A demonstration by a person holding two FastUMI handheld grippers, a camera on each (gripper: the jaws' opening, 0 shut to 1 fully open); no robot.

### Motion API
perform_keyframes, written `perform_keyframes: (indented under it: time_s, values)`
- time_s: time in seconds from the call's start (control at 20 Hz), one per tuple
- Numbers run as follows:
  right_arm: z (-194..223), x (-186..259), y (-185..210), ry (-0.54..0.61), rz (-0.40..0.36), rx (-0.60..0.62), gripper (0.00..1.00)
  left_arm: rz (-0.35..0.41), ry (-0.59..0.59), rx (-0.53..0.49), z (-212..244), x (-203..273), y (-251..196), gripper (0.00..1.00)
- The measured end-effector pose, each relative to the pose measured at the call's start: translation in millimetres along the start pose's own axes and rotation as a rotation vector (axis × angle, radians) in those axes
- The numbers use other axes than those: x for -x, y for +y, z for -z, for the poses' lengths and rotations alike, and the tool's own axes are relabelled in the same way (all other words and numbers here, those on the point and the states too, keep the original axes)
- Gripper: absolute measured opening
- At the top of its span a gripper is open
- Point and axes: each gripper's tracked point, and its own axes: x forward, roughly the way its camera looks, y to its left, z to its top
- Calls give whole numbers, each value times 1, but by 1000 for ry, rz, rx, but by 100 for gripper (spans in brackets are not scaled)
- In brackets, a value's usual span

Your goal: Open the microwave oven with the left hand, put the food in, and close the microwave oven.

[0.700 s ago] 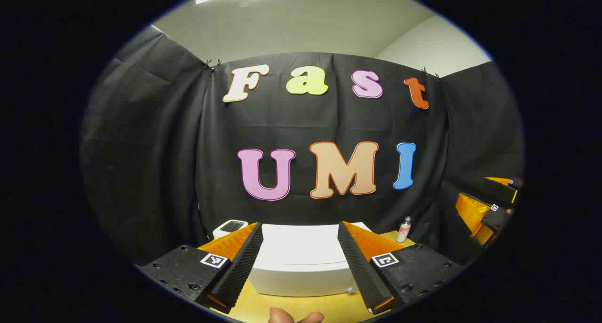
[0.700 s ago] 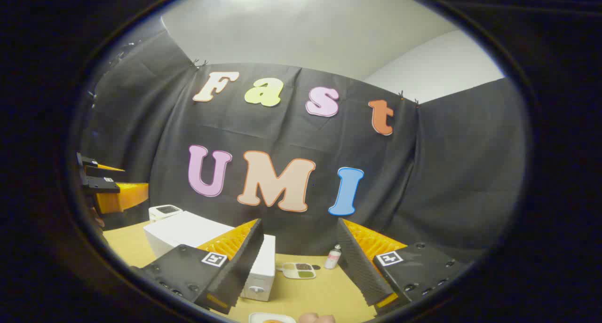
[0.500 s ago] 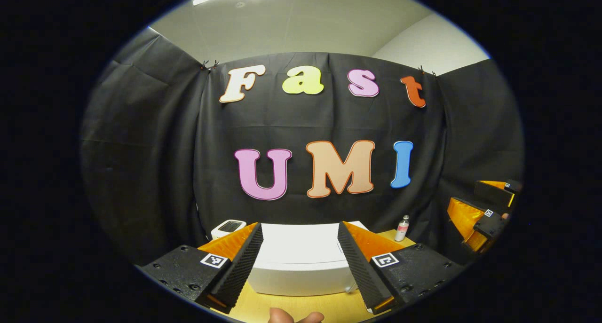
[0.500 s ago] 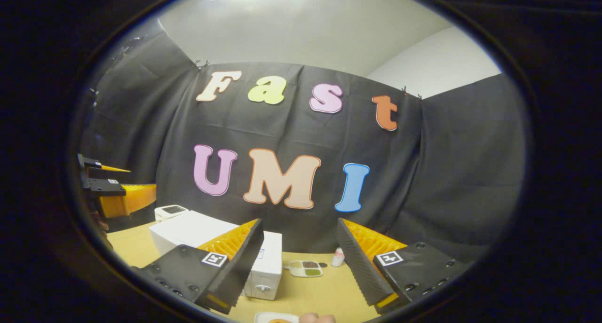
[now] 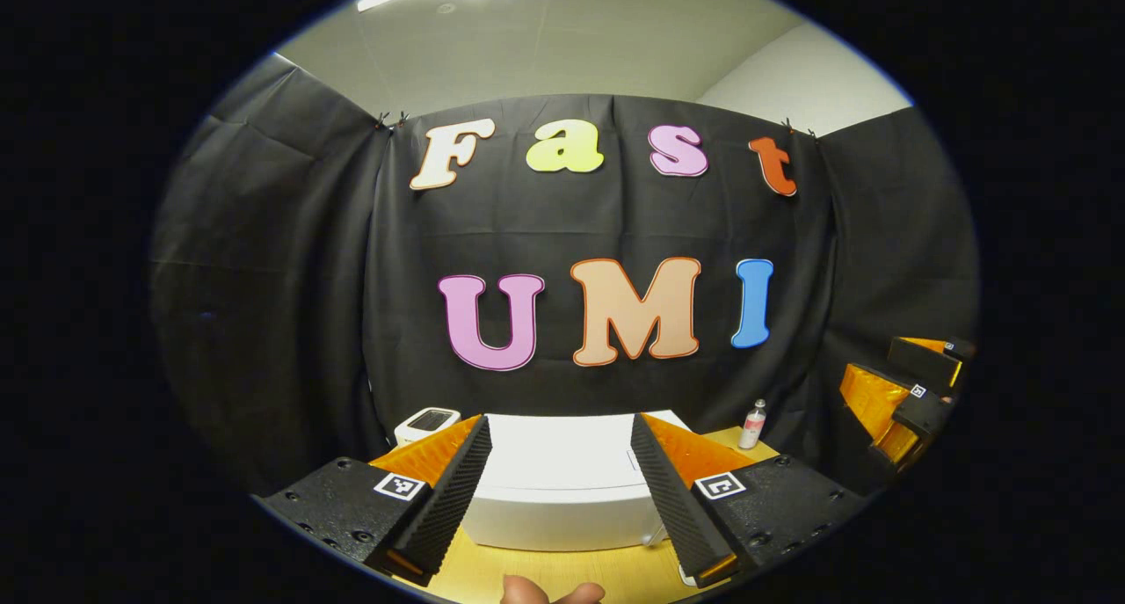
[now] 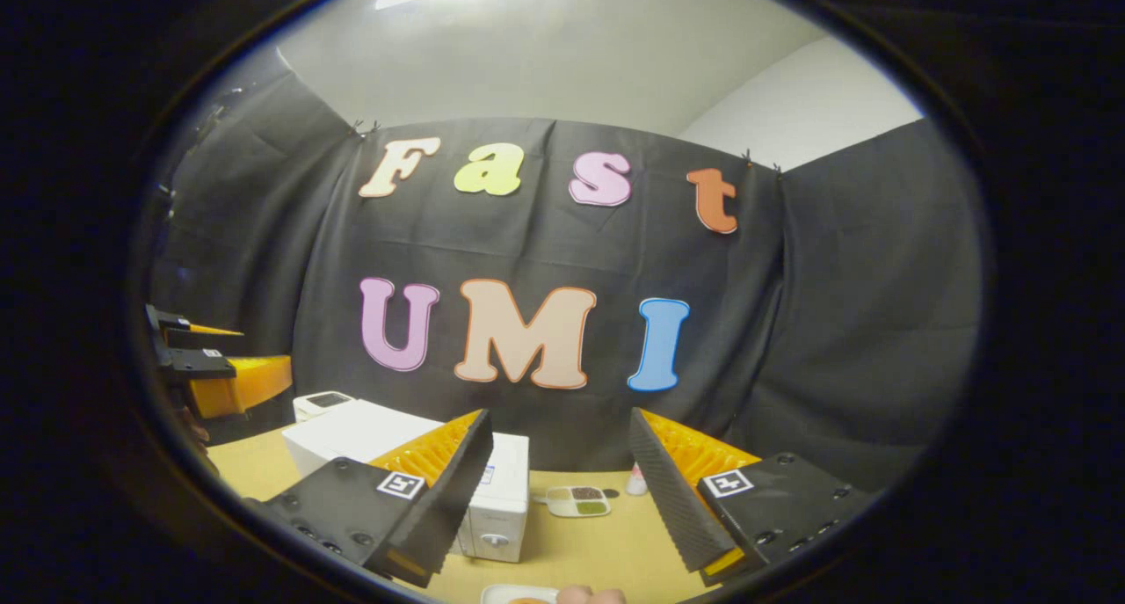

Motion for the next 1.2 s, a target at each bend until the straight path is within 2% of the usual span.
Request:
perform_keyframes:
  time_s: [0.5,0.65,0.7,0.75,0.8,0.85,1.0,1.1,1.2]
  values:
    - [4,-5,-11,-1,-23,-8,97,-33,20,5,15,-6,-8,96]
    - [5,-7,-13,-5,-38,-26,96,-51,8,-13,24,-12,-10,93]
    - [4,-9,-14,-10,-41,-32,96,-50,13,-25,34,-17,-14,96]
    - [4,-10,-13,-11,-48,-37,96,-50,27,-40,47,-21,-17,93]
    - [7,-11,-13,-10,-56,-41,97,-45,46,-49,63,-25,-22,96]
    - [7,-13,-12,-10,-63,-42,97,-39,61,-51,79,-30,-27,94]
    - [6,-14,-14,-21,-76,-33,96,-17,104,-43,135,-44,-47,96]
    - [9,-16,-17,-18,-81,-26,96,-30,135,-69,172,-53,-54,96]
    - [10,-16,-22,-16,-81,-27,96,15,170,-96,208,-63,-80,97]
